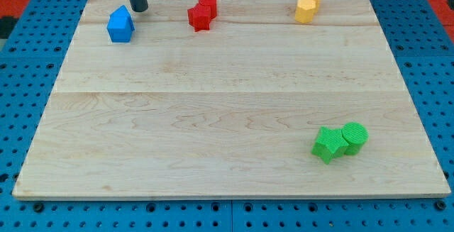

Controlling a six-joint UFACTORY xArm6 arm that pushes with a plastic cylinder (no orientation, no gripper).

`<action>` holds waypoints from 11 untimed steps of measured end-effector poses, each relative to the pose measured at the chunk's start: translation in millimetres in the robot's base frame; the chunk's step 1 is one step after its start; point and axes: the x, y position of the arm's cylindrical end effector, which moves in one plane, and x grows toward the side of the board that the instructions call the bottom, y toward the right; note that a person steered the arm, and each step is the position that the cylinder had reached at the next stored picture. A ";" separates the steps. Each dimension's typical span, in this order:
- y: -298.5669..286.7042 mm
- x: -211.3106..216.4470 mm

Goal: Separate blue cube from the blue triangle

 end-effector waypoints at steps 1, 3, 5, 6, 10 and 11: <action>-5.8 6.8; -24.6 -26.0; -25.7 16.8; -29.0 28.1; -29.1 96.5; -29.1 109.2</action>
